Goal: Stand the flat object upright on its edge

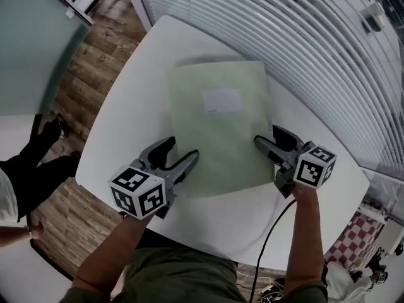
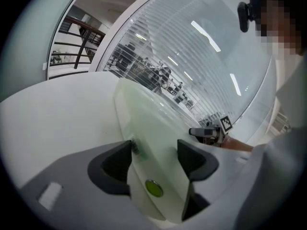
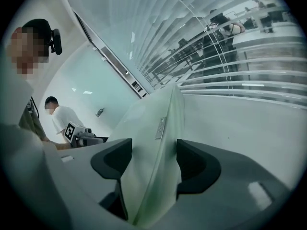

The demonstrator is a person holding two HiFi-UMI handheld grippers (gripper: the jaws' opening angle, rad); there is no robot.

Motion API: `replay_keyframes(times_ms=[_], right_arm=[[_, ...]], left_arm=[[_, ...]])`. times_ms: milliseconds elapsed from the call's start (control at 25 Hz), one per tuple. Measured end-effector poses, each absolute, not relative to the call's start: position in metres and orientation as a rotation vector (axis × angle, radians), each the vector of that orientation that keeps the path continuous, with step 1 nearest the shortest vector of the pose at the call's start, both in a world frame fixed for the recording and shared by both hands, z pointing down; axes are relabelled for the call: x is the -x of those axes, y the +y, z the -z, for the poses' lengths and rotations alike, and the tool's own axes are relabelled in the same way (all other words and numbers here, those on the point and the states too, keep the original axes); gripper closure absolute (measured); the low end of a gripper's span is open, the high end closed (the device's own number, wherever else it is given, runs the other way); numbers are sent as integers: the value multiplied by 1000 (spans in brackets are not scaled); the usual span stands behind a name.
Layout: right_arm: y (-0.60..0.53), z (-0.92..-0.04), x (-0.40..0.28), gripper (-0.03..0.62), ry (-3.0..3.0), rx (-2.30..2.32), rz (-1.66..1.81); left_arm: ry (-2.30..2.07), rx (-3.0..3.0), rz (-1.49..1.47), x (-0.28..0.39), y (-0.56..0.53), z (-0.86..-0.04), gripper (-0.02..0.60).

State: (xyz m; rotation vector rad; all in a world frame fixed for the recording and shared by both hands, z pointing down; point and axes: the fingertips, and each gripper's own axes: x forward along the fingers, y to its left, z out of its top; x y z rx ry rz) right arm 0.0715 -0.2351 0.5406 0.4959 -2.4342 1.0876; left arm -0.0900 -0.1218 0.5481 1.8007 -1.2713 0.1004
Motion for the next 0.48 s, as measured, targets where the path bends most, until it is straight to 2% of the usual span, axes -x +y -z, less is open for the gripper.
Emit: replay_keyframes(times_ms=[480], right_arm=[[-220, -521, -75, 313, -2455, -646, -1083]], left_arm=[[-1261, -1771, -94, 92, -117, -536, 304]])
